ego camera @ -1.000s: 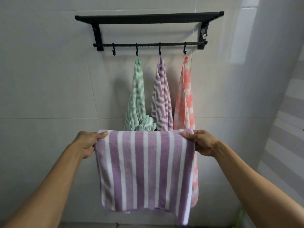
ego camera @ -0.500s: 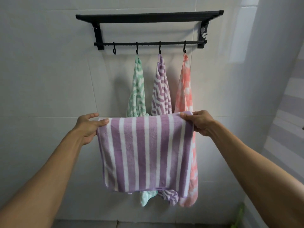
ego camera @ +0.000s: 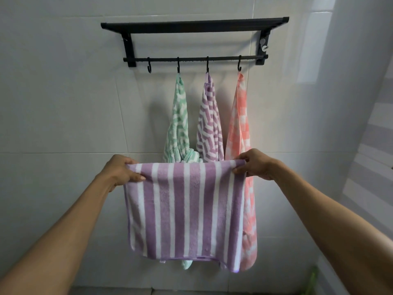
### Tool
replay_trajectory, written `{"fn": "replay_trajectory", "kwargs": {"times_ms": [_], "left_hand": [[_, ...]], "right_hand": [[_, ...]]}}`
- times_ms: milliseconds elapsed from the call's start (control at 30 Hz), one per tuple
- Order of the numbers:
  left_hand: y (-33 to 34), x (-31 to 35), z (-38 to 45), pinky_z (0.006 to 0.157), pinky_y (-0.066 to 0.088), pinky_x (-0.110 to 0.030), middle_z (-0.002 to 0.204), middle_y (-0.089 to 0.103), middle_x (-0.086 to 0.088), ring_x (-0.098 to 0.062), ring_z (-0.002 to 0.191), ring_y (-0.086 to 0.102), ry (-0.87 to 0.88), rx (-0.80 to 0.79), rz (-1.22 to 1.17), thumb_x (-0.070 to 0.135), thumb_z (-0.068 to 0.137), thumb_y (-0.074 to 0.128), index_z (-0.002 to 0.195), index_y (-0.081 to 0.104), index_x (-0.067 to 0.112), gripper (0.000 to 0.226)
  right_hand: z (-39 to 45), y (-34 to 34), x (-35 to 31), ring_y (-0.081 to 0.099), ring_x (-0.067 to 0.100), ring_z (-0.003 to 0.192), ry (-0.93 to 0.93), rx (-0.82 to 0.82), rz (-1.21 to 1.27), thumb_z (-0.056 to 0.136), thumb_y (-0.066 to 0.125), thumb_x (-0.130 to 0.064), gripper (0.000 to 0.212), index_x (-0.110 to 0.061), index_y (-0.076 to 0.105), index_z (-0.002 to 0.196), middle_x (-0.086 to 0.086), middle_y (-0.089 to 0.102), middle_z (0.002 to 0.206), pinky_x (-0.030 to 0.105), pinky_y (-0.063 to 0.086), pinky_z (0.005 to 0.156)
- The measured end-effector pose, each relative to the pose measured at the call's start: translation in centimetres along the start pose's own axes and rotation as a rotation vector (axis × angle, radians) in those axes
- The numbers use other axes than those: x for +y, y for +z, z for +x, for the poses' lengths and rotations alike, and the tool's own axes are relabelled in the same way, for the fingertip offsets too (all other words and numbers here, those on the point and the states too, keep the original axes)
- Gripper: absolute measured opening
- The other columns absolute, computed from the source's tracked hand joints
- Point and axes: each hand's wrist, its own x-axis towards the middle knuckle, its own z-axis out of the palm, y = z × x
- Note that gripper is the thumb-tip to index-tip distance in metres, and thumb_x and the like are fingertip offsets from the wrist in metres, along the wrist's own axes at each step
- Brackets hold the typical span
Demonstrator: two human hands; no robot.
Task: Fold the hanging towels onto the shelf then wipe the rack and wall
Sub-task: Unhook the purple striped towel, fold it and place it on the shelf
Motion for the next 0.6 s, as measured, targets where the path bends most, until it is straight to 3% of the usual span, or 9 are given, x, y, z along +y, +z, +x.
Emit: {"fn": "replay_trajectory", "kwargs": {"times_ms": [67,133,200,267,333,433,467,533,600], "left_hand": [[-0.2,-0.5,0.1,0.082,0.055,-0.04,0.088,0.075,-0.013,-0.033,0.095,0.07,0.003,0.001,0.104,0.018,0.058,0.096,0.075,0.076,0.014,0.027],[-0.8,-0.4,0.0,0.077,0.052,-0.035,0.088,0.075,-0.012,-0.031,0.09,0.07,0.024,-0.026,0.101,0.023,0.064,0.094,0.079,0.077,0.013,0.024],[-2.0,1.0,-0.1,0.08,0.055,-0.036,0.093,0.075,-0.014,-0.026,0.083,0.069,0.054,-0.017,-0.074,0.024,0.066,0.091,0.088,0.076,0.007,0.031],[-3.3,2.8,-0.5,0.082,0.059,-0.042,0.103,0.074,-0.018,-0.023,0.08,0.071,0.101,0.015,-0.427,0.024,0.065,0.086,0.099,0.072,0.001,0.044],[-3.5,3.4,-1.4,0.073,0.063,-0.038,0.107,0.074,-0.016,-0.022,0.082,0.074,0.117,-0.033,-0.626,0.029,0.054,0.093,0.107,0.07,0.004,0.063],[-0.7,0.2,-3.6,0.063,0.062,-0.036,0.096,0.076,-0.018,-0.03,0.084,0.075,-0.066,-0.102,-0.547,0.047,0.017,0.1,0.103,0.071,-0.003,0.103],[0.1,-0.6,-4.0,0.06,0.061,-0.036,0.09,0.076,-0.019,-0.032,0.079,0.075,-0.121,-0.095,-0.537,0.048,0.021,0.1,0.101,0.071,-0.006,0.1],[0.6,-1.3,-3.5,0.052,0.059,-0.035,0.077,0.076,-0.018,-0.029,0.064,0.074,-0.211,-0.007,-0.599,0.038,0.06,0.093,0.102,0.069,-0.01,0.068],[-0.4,-0.9,-2.5,0.059,0.059,-0.035,0.083,0.076,-0.017,-0.026,0.063,0.074,-0.265,0.002,-0.676,0.033,0.079,0.081,0.105,0.07,-0.007,0.049]], "right_hand": [[0.1,0.2,0.3,0.063,0.032,0.112,0.008,-0.012,-0.058,0.091,0.074,-0.012,0.027,-0.001,0.068,0.114,0.011,0.066,0.113,0.042,0.059,0.091],[0.2,-0.2,0.3,0.06,0.03,0.117,0.02,-0.038,-0.035,0.093,0.072,-0.019,0.033,-0.002,0.066,0.12,0.011,0.064,0.121,0.046,0.055,0.097],[0.1,-1.2,-0.5,0.058,0.03,0.121,-0.014,-0.036,0.156,0.092,0.072,-0.023,0.042,-0.002,0.063,0.127,0.011,0.062,0.129,0.051,0.05,0.105],[0.1,-2.4,-1.4,0.06,0.03,0.123,-0.105,-0.005,0.417,0.079,0.081,-0.037,0.064,-0.006,0.061,0.131,0.01,0.065,0.13,0.053,0.048,0.107],[-0.1,-2.6,-1.6,0.063,0.026,0.121,-0.136,-0.056,0.494,0.061,0.093,-0.046,0.085,-0.016,0.059,0.134,0.003,0.068,0.129,0.049,0.05,0.105],[-0.9,0.7,1.8,0.067,0.026,0.115,0.021,-0.215,0.308,0.055,0.099,-0.029,0.08,-0.017,0.064,0.125,0.004,0.071,0.125,0.05,0.051,0.104],[-1.2,1.7,2.8,0.069,0.027,0.112,0.056,-0.224,0.323,0.053,0.1,-0.028,0.079,-0.014,0.065,0.122,0.007,0.072,0.124,0.05,0.052,0.103],[-1.5,2.9,3.9,0.072,0.028,0.107,0.061,-0.163,0.421,0.048,0.099,-0.04,0.089,-0.005,0.066,0.123,0.01,0.075,0.117,0.045,0.057,0.096],[-1.8,3.4,3.8,0.073,0.031,0.104,0.078,-0.136,0.644,0.068,0.087,-0.049,0.077,-0.001,0.066,0.124,0.014,0.075,0.114,0.042,0.059,0.088]]}}
